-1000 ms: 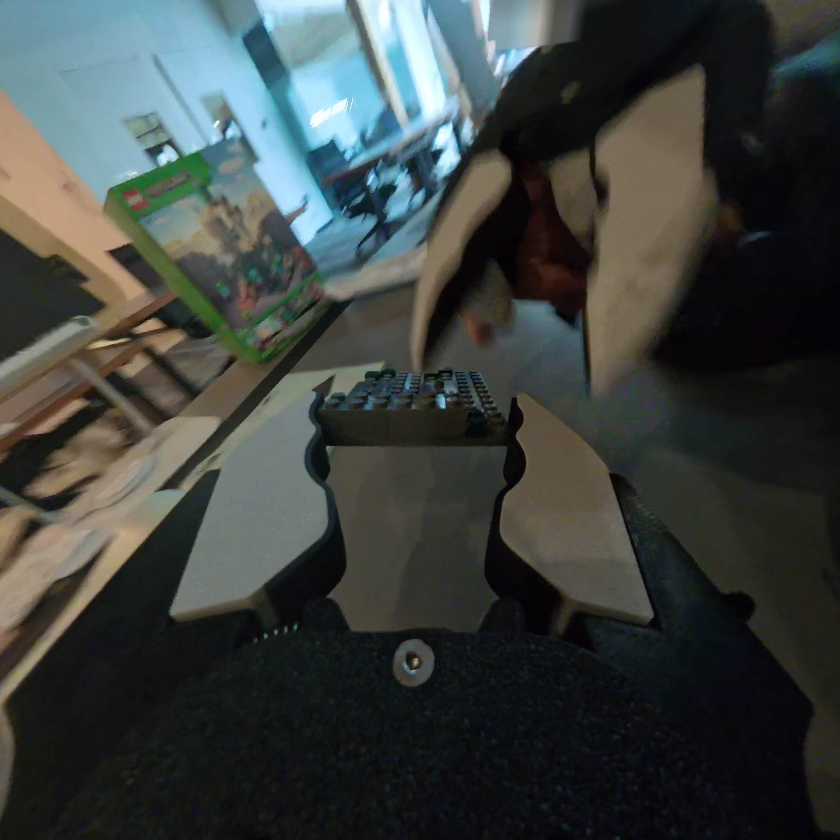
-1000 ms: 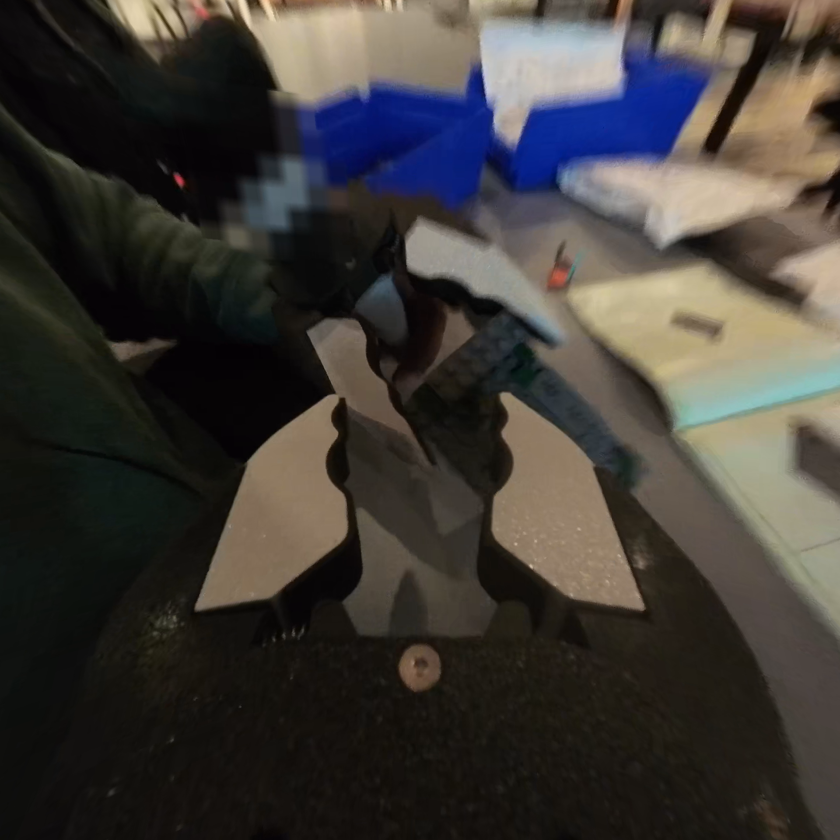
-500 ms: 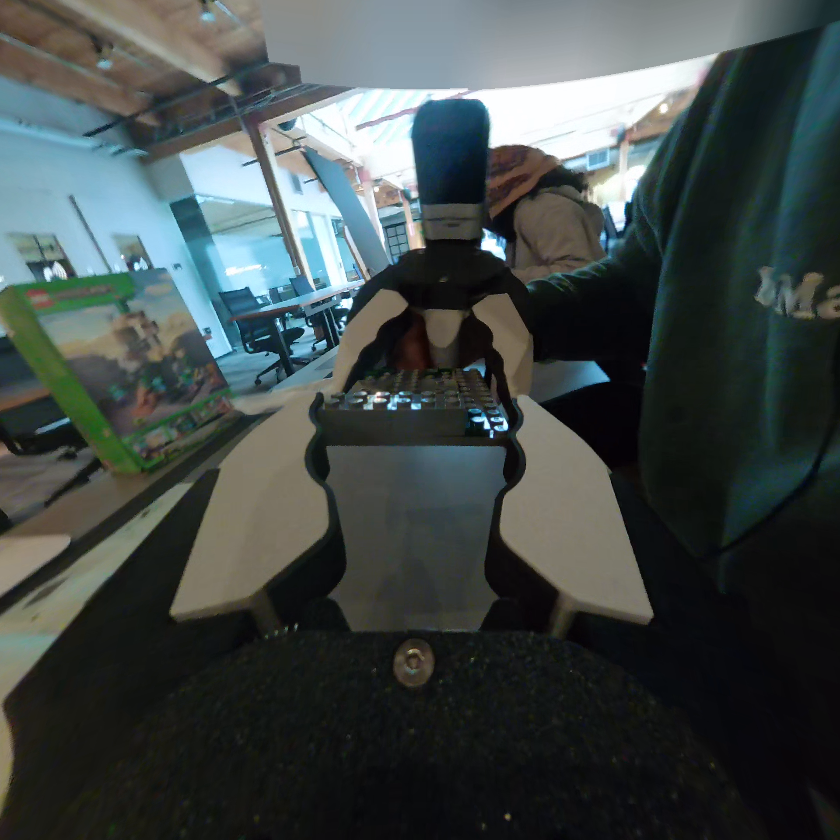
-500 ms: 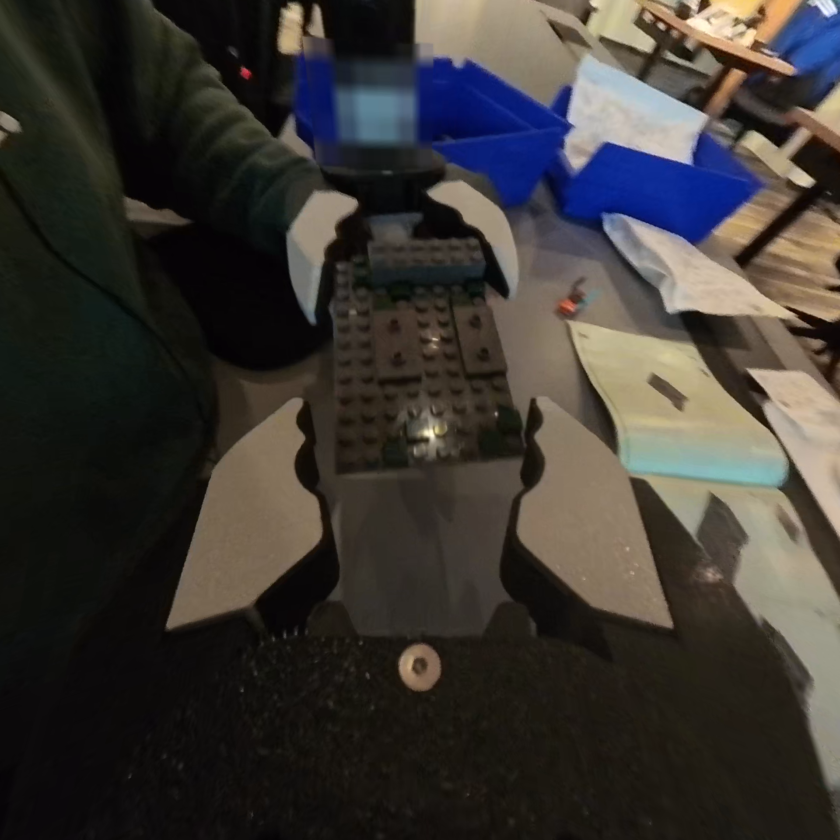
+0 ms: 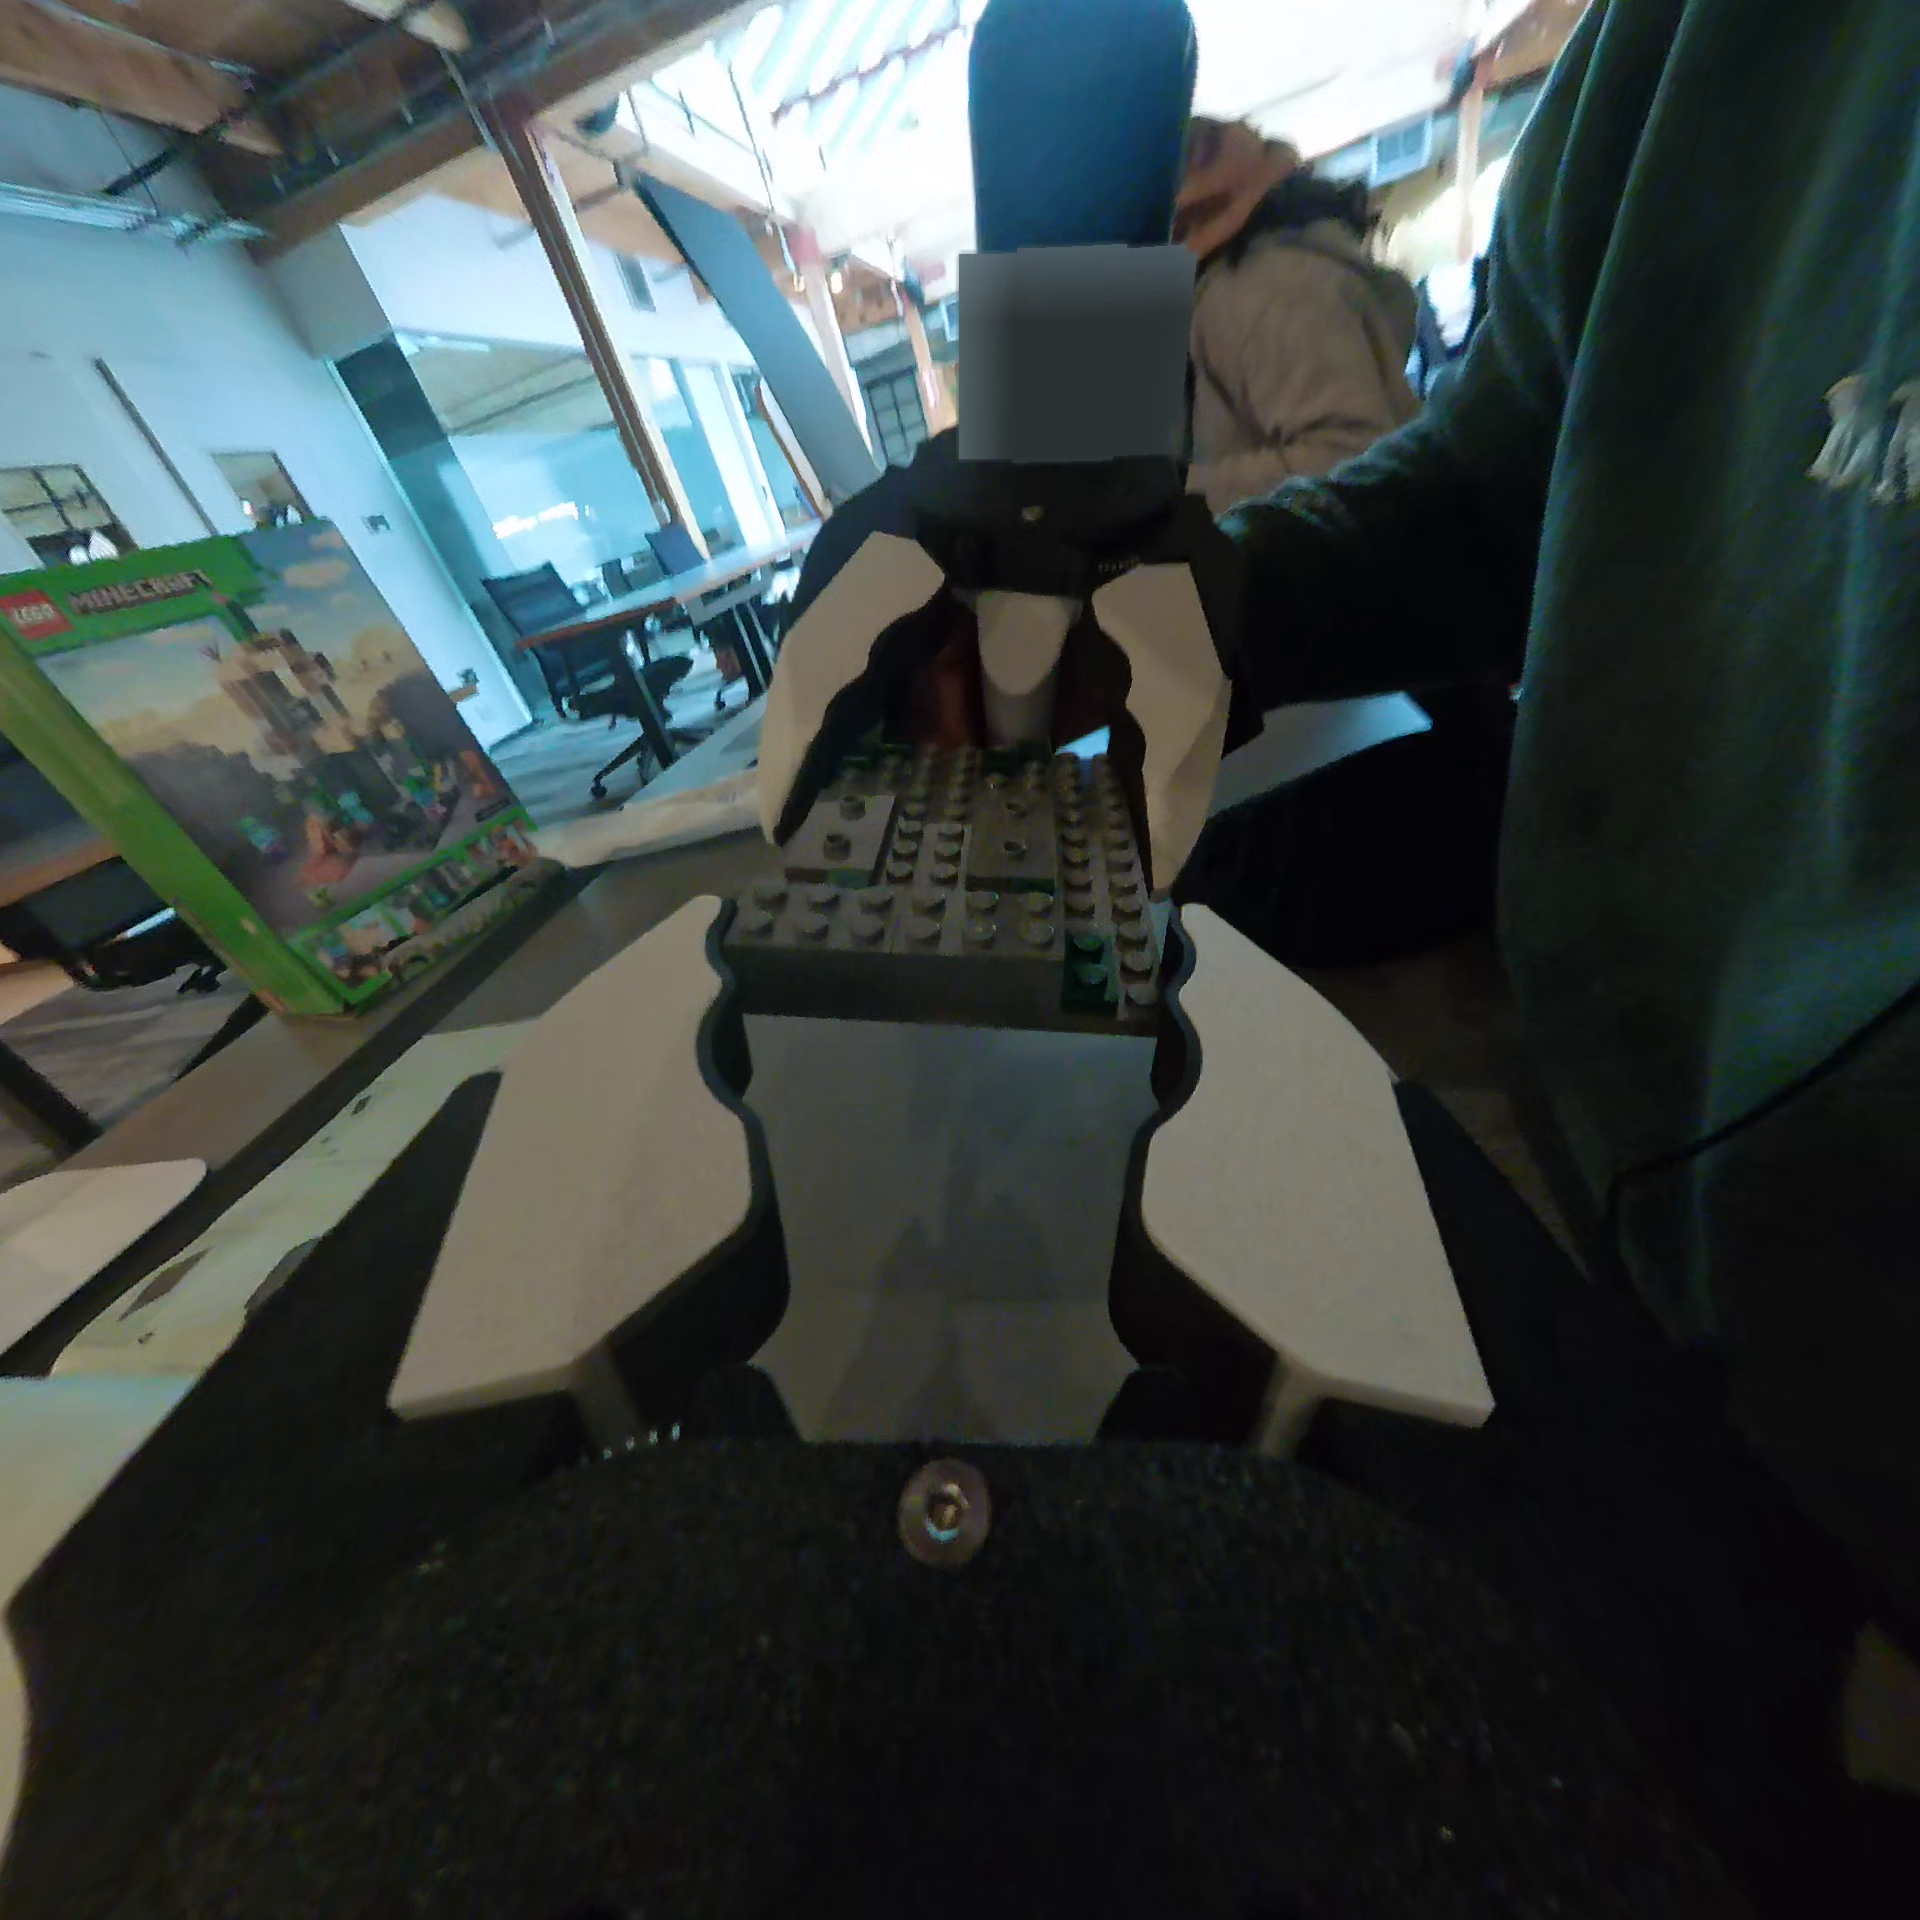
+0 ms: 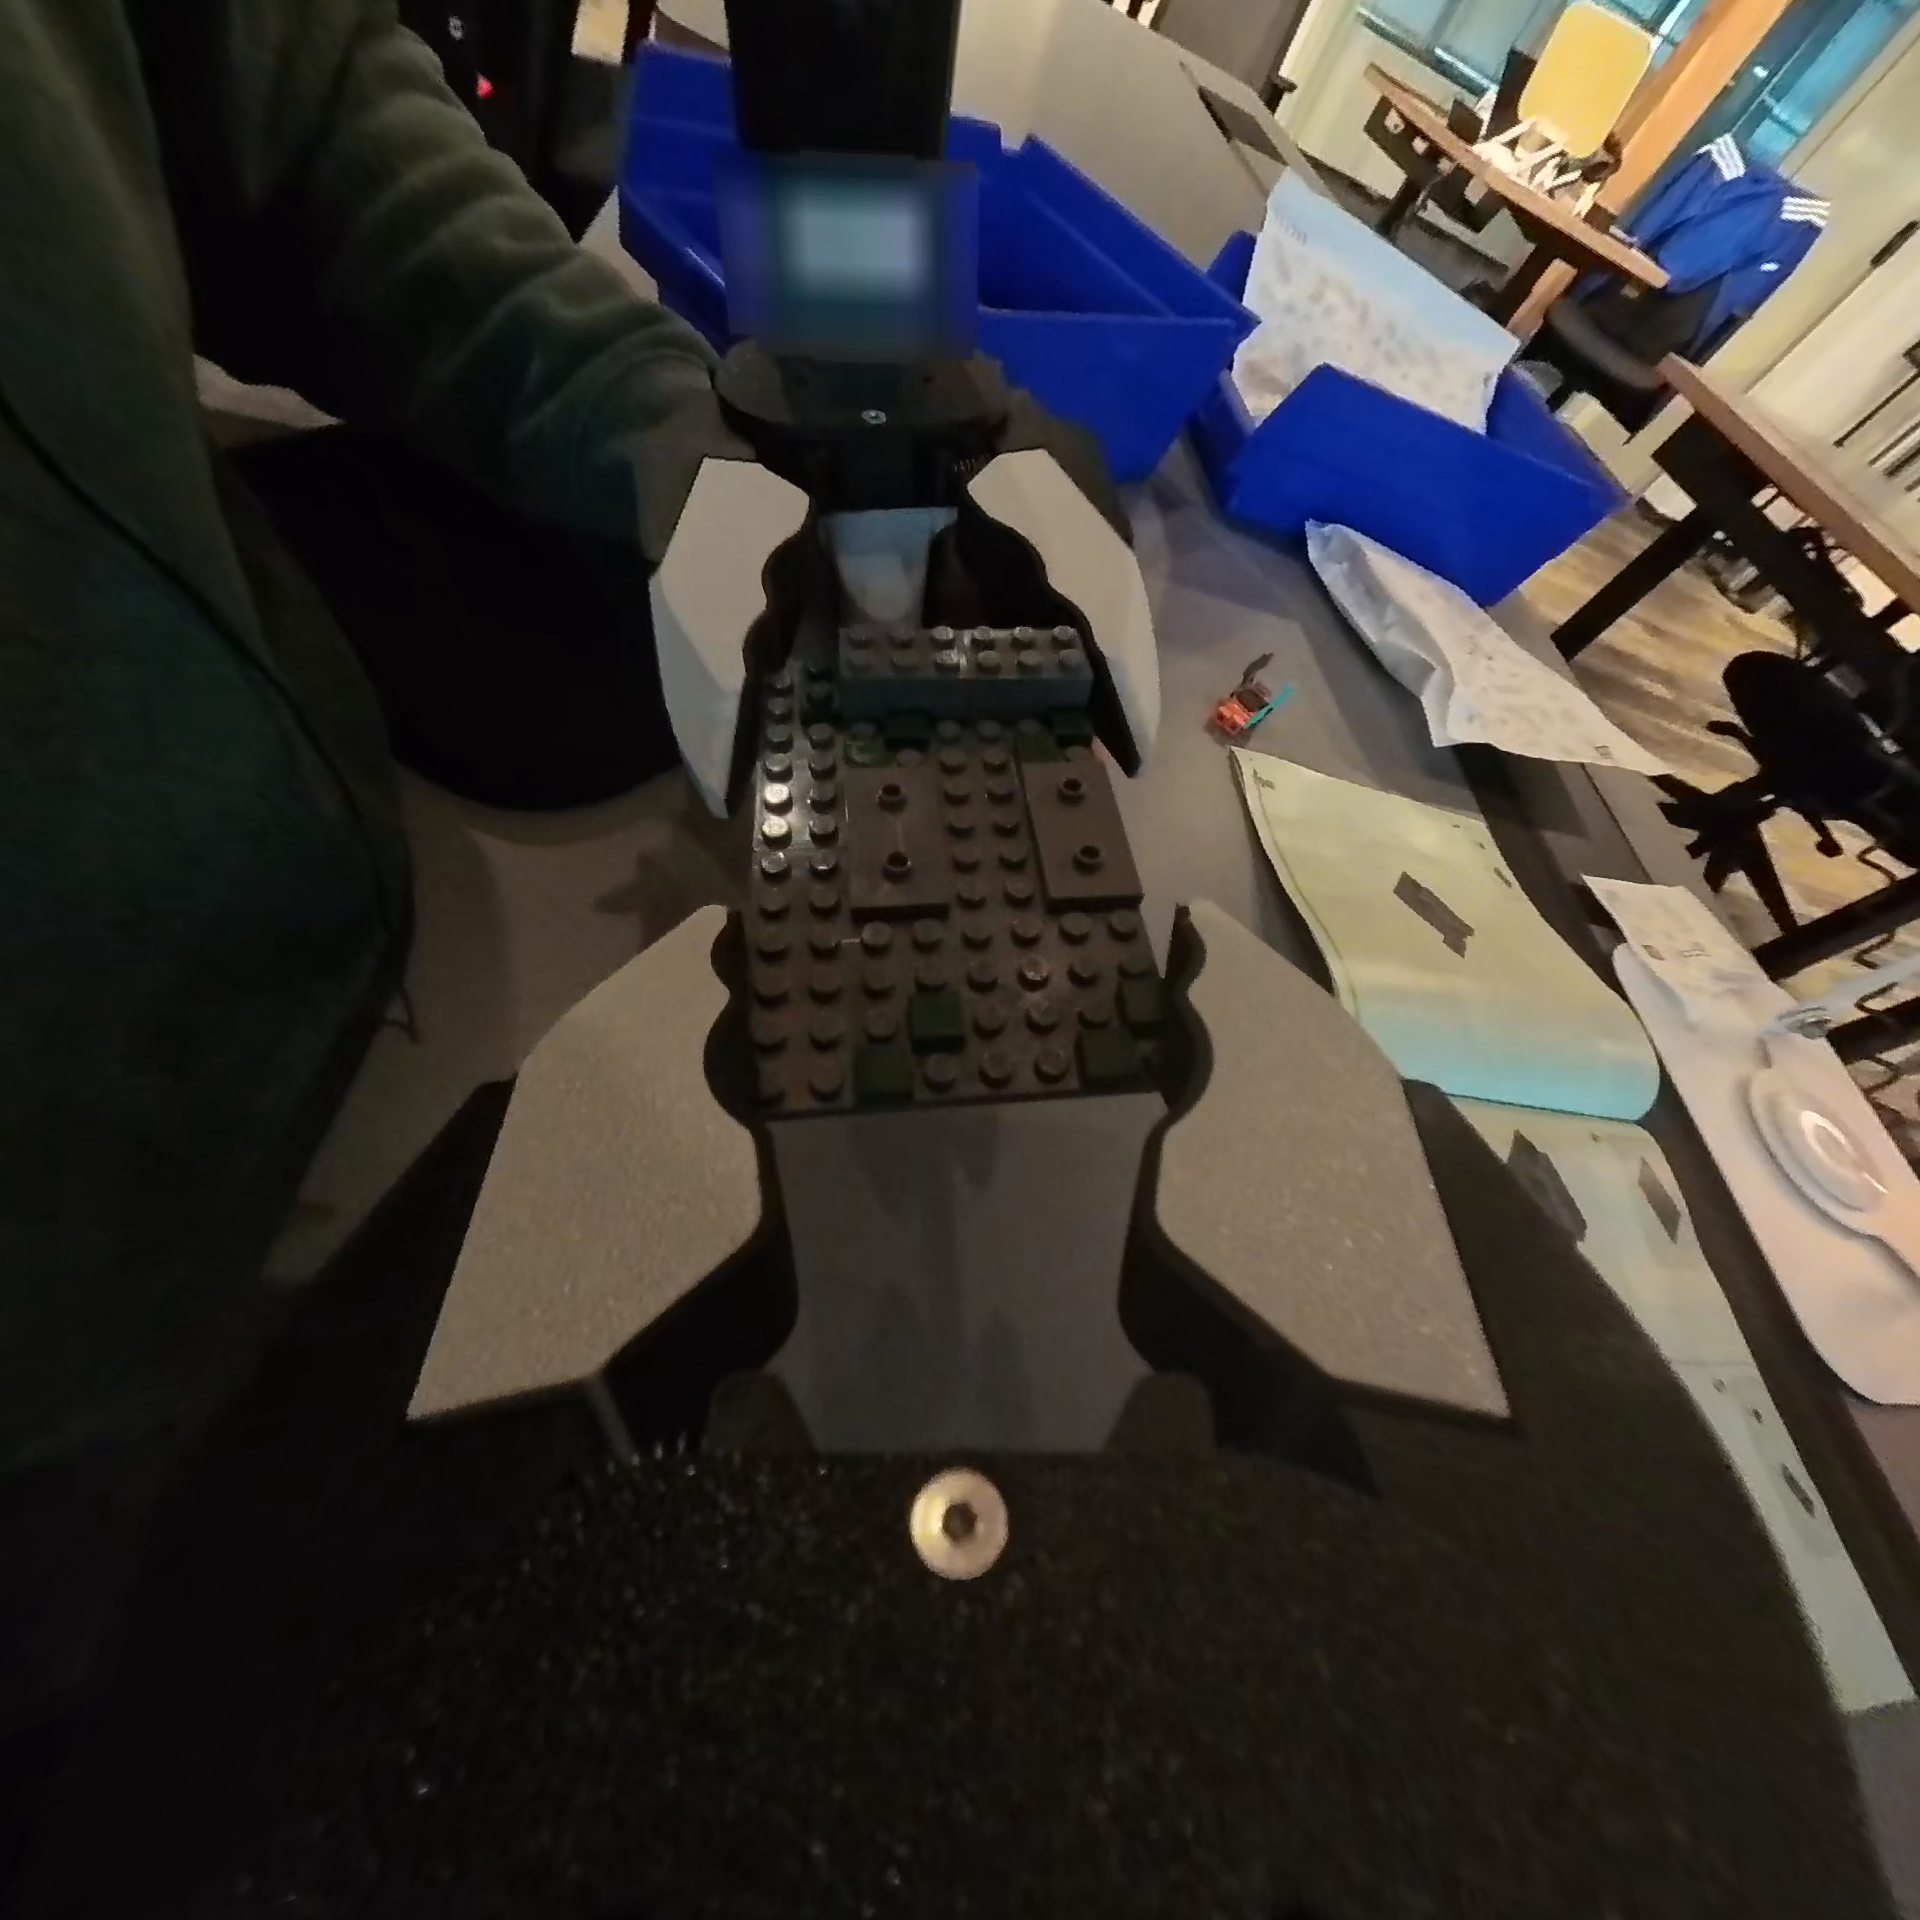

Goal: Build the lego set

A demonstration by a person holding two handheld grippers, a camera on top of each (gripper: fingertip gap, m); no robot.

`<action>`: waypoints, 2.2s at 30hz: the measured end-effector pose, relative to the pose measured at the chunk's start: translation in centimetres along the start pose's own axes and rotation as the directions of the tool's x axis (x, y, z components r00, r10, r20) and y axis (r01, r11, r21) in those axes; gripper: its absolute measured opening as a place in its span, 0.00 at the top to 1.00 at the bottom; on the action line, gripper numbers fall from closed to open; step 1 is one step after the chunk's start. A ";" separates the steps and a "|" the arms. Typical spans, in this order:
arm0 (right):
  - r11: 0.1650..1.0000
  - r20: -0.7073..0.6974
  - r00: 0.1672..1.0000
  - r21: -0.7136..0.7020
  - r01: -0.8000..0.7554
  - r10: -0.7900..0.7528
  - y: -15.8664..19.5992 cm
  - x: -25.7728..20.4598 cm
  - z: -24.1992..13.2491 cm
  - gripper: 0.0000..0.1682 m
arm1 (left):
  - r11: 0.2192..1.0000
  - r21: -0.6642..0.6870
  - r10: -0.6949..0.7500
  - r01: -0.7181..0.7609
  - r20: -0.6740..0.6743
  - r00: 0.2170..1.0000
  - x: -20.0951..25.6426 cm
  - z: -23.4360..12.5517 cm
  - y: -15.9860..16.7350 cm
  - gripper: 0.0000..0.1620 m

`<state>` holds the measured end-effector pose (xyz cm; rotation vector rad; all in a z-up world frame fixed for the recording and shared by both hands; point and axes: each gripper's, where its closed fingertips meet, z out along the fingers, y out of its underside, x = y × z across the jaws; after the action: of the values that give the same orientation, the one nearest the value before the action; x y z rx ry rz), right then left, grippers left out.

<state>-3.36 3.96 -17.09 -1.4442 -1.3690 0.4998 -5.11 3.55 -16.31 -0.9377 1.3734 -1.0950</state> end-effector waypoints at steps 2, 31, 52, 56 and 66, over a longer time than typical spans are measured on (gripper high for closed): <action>1.000 -0.007 1.000 -0.009 0.013 -0.013 0.4 0.0 0.1 0.55 | 0.999 -0.030 0.020 -0.020 0.006 1.000 0.0 0.1 0.3 0.53; 0.960 0.013 0.978 -0.197 -0.201 0.208 6.9 0.6 1.9 0.54 | 0.937 -0.341 -0.063 0.075 0.044 0.997 -1.7 0.3 6.0 0.51; 0.696 -0.465 0.762 -0.351 -0.627 0.451 15.8 7.4 1.4 0.54 | 0.843 -0.505 -0.081 0.182 0.216 0.973 -4.4 -0.9 10.0 0.57; 0.651 -0.530 0.687 -0.295 -0.699 0.498 15.3 5.9 0.8 0.50 | 0.834 -0.517 -0.090 0.196 0.223 0.971 -4.4 -1.0 10.2 0.58; 0.792 -0.311 0.814 -0.232 -0.565 0.490 12.2 5.8 -1.7 0.48 | 0.832 -0.523 -0.085 0.185 0.209 0.974 -4.1 -0.9 10.5 0.59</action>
<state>5.38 10.80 -25.01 -2.1059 -0.8569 0.4540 -5.16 10.30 -25.42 -1.5286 1.5119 -0.7014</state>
